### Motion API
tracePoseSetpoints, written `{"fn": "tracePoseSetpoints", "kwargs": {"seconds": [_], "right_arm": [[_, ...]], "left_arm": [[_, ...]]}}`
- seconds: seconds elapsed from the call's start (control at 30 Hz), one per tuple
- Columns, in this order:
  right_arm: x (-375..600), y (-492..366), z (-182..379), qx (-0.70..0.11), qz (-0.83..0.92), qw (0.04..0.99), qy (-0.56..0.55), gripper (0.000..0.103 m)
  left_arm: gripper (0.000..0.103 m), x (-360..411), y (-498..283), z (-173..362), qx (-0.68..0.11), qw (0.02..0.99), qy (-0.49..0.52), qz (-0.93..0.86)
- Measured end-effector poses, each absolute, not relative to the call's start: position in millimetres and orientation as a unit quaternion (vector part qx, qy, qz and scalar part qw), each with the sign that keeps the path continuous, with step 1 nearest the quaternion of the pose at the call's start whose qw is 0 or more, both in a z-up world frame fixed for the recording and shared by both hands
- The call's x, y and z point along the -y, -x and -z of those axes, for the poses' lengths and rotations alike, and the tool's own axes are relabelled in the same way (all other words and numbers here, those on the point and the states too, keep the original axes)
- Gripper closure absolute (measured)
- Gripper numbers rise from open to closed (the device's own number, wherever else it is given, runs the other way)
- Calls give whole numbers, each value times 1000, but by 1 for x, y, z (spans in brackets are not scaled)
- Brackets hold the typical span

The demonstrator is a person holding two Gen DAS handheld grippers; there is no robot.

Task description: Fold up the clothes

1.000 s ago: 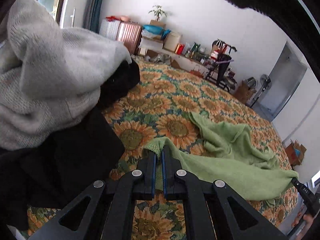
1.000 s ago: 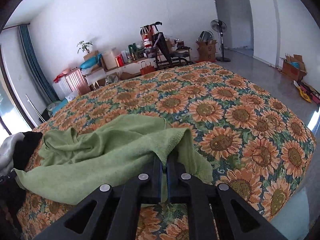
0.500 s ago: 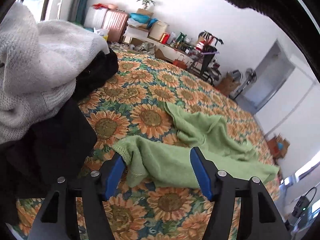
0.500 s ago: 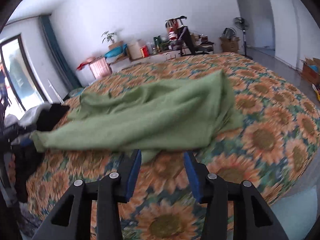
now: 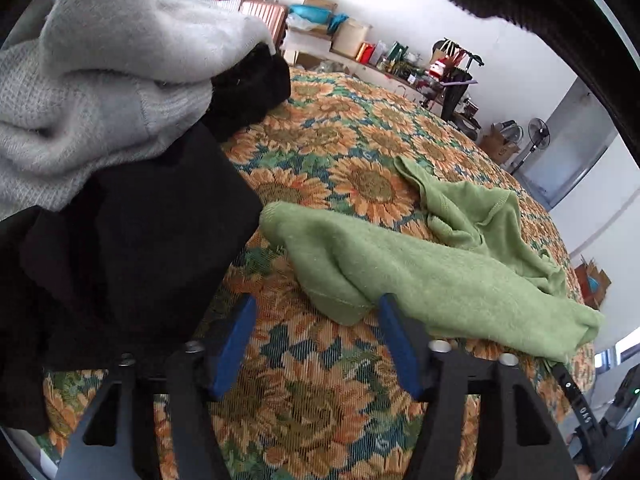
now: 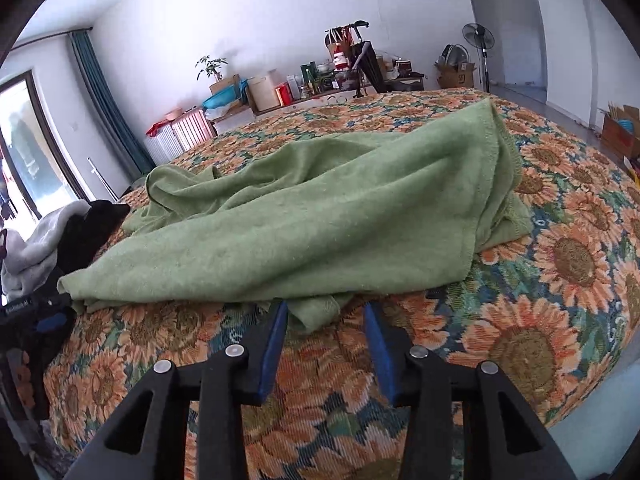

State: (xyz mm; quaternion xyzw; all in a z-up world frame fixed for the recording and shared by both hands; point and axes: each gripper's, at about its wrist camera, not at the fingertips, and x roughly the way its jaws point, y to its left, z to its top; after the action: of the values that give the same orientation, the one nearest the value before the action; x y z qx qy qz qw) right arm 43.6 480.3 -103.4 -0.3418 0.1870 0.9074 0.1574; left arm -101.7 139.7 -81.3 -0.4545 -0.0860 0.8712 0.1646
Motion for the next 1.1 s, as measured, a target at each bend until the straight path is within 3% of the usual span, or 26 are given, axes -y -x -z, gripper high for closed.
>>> {"fn": "tracePoseSetpoints", "kwargs": {"seconds": [0.03,0.1,0.13,0.3,0.67,0.87,0.97,1.03,1.07,1.1], "right_arm": [[-479,-41,103,-183,-908,160,341,65],[-476,-37,102,-182,-909,161,340,72],[-475,-36,102,-183,-909,160,339,79],[-480,-49,93,-205,-912,146,324,97],[-500,-137,37,-253,-923,187,220,99],[-497,-157,45,-227,-911,209,274,99],[-504,-152,66,-232,-895,209,319,91],[-509,-147,71,-234,-887,210,339,72],[-511,-147,68,-232,-889,210,335,66],[-514,-146,60,-229,-893,207,327,59]], "left_arm": [[75,-143,103,83,84,168,453,-872],[92,-148,108,89,92,175,458,-867],[94,-149,109,90,97,176,457,-866],[99,-138,101,86,122,173,445,-870],[100,-89,63,46,181,210,433,-858],[100,-87,41,61,164,205,459,-849],[100,-94,43,78,141,176,494,-840],[97,-94,47,77,149,170,511,-829],[94,-91,49,71,160,171,512,-827],[78,-89,51,64,170,173,512,-824]]}}
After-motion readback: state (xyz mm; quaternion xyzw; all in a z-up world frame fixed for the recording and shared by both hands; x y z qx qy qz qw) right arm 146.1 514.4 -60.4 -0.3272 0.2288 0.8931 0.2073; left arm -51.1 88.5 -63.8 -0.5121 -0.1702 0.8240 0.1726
